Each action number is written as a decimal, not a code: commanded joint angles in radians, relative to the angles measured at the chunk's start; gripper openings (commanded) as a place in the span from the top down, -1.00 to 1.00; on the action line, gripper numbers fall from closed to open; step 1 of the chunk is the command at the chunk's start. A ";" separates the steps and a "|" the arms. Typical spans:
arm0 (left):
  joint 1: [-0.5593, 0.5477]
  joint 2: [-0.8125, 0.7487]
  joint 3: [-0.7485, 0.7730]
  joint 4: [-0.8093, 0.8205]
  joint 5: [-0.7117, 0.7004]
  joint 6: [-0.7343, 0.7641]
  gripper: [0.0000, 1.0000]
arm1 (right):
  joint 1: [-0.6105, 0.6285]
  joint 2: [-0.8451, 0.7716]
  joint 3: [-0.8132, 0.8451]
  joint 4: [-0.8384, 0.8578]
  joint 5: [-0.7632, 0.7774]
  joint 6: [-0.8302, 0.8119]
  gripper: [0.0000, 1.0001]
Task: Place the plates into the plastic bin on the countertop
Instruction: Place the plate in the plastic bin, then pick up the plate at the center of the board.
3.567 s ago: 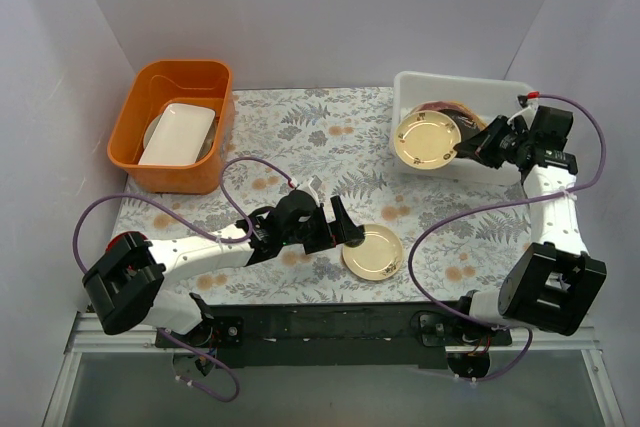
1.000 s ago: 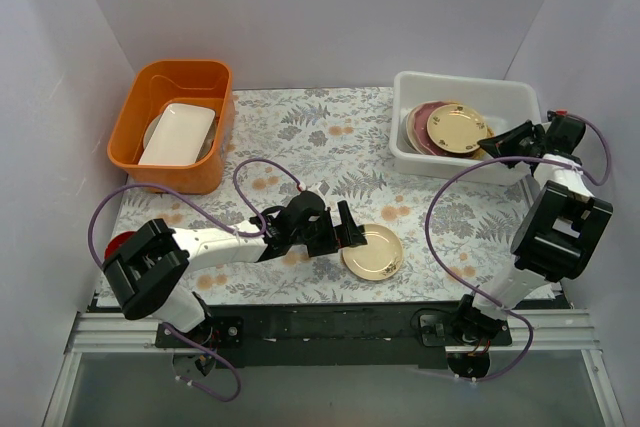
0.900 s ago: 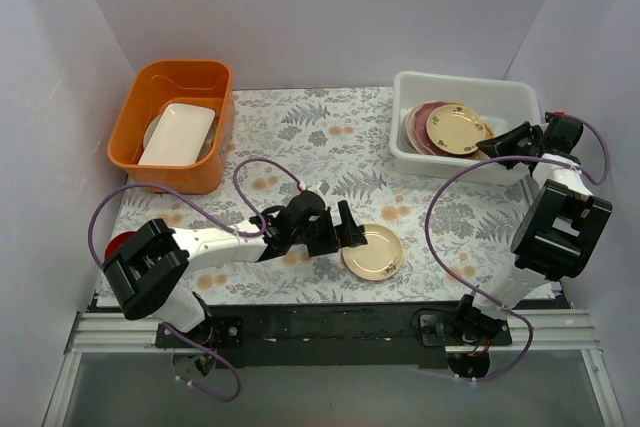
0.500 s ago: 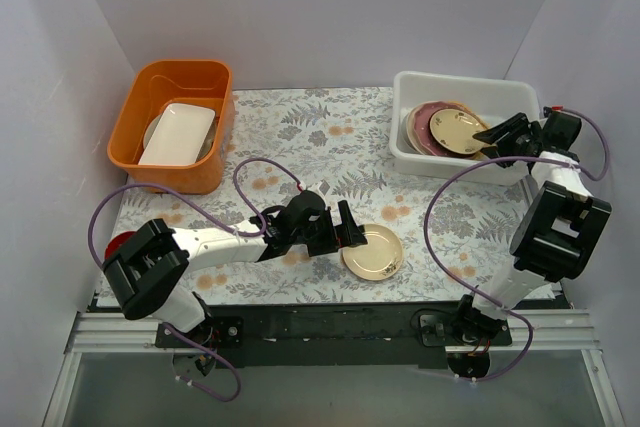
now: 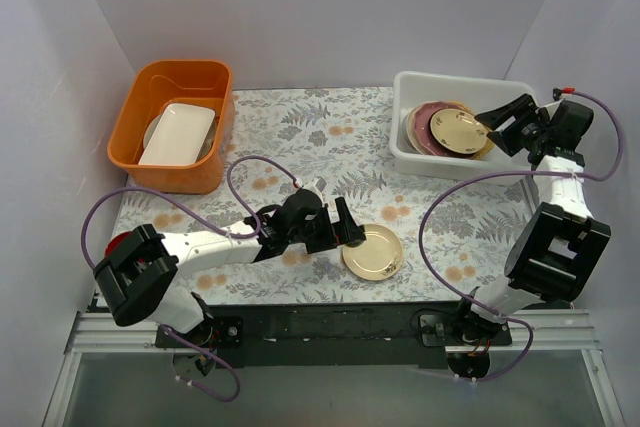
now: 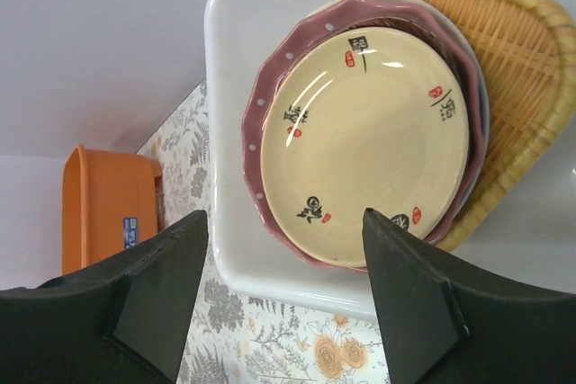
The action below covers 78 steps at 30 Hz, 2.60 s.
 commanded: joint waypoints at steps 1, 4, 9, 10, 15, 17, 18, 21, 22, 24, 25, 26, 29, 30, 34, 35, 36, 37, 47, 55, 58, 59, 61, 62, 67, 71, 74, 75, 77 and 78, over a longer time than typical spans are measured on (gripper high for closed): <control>0.004 -0.038 -0.007 -0.013 -0.028 0.003 -0.96 | 0.038 -0.013 0.077 -0.024 -0.062 -0.039 -0.54; 0.004 -0.026 0.001 -0.013 -0.022 0.003 -0.96 | 0.093 -0.024 0.117 -0.121 -0.045 -0.107 -0.54; 0.004 -0.035 0.004 -0.012 -0.012 0.016 -0.96 | 0.193 -0.065 0.116 -0.254 -0.018 -0.200 -0.54; 0.004 -0.039 0.001 -0.009 -0.013 0.017 -0.97 | 0.203 -0.080 0.109 -0.274 -0.016 -0.226 -0.54; 0.004 -0.053 -0.005 -0.010 -0.016 0.020 -0.96 | 0.253 -0.162 0.002 -0.354 0.008 -0.277 -0.54; 0.004 -0.049 -0.007 -0.012 -0.018 0.022 -0.96 | 0.271 -0.217 -0.050 -0.348 0.002 -0.272 -0.54; 0.004 -0.049 -0.005 -0.012 -0.016 0.022 -0.96 | 0.277 -0.232 -0.067 -0.357 0.005 -0.272 -0.54; 0.003 -0.041 0.004 -0.015 -0.013 0.023 -0.96 | 0.303 -0.283 -0.127 -0.374 0.012 -0.279 -0.54; 0.004 -0.039 0.004 -0.013 -0.012 0.023 -0.97 | 0.309 -0.301 -0.150 -0.376 0.002 -0.280 -0.54; 0.004 -0.038 0.006 -0.012 -0.008 0.022 -0.96 | 0.331 -0.317 -0.168 -0.408 0.008 -0.280 -0.54; 0.004 -0.039 0.004 -0.013 -0.008 0.022 -0.96 | 0.340 -0.335 -0.180 -0.414 0.013 -0.283 -0.54; 0.004 -0.038 0.004 -0.012 -0.007 0.020 -0.96 | 0.357 -0.346 -0.209 -0.422 0.019 -0.285 -0.54; 0.004 -0.039 0.001 -0.010 -0.004 0.019 -0.96 | 0.380 -0.393 -0.284 -0.429 0.042 -0.288 -0.53; 0.004 -0.038 -0.001 -0.008 -0.004 0.017 -0.96 | 0.383 -0.404 -0.305 -0.431 0.050 -0.289 -0.52; 0.004 -0.044 -0.010 -0.005 0.001 0.010 -0.96 | 0.401 -0.455 -0.404 -0.423 0.076 -0.279 -0.45; 0.004 -0.045 -0.014 -0.002 0.001 0.008 -0.96 | 0.411 -0.463 -0.432 -0.417 0.076 -0.272 -0.43; 0.004 -0.047 -0.023 0.001 0.001 0.003 -0.96 | 0.411 -0.472 -0.472 -0.413 0.088 -0.269 -0.42; 0.003 -0.047 -0.025 0.005 0.001 0.000 -0.96 | 0.444 -0.485 -0.496 -0.400 0.093 -0.262 -0.41; 0.004 -0.007 -0.024 0.015 0.021 -0.007 -0.96 | 0.533 -0.521 -0.687 -0.345 0.125 -0.210 -0.35; 0.003 -0.018 -0.060 0.030 0.028 -0.029 -0.96 | 0.547 -0.490 -0.733 -0.288 0.137 -0.197 -0.33; 0.003 -0.030 -0.071 0.033 0.025 -0.030 -0.96 | 0.555 -0.493 -0.747 -0.276 0.150 -0.193 -0.30; 0.003 -0.032 -0.068 0.028 0.022 -0.030 -0.96 | 0.555 -0.493 -0.751 -0.272 0.156 -0.196 -0.29; 0.004 -0.032 -0.057 0.021 0.016 -0.023 -0.96 | 0.561 -0.483 -0.756 -0.259 0.159 -0.193 -0.21; 0.003 -0.032 -0.042 0.007 0.012 -0.021 -0.97 | 0.562 -0.478 -0.760 -0.255 0.162 -0.194 -0.16; 0.003 -0.021 -0.040 0.011 0.011 -0.021 -0.96 | 0.585 -0.461 -0.800 -0.227 0.174 -0.179 0.09; 0.003 -0.021 -0.034 0.005 0.012 -0.020 -0.96 | 0.612 -0.460 -0.819 -0.216 0.211 -0.159 0.10; 0.003 -0.019 -0.031 0.008 0.010 -0.020 -0.96 | 0.618 -0.453 -0.831 -0.201 0.220 -0.151 0.14; 0.003 -0.019 -0.031 0.008 0.011 -0.020 -0.96 | 0.619 -0.450 -0.834 -0.198 0.225 -0.150 0.16; 0.003 -0.018 -0.033 0.008 0.013 -0.021 -0.96 | 0.621 -0.441 -0.839 -0.196 0.232 -0.150 0.15; 0.003 -0.022 -0.034 0.008 0.013 -0.021 -0.96 | 0.621 -0.435 -0.840 -0.193 0.232 -0.151 0.17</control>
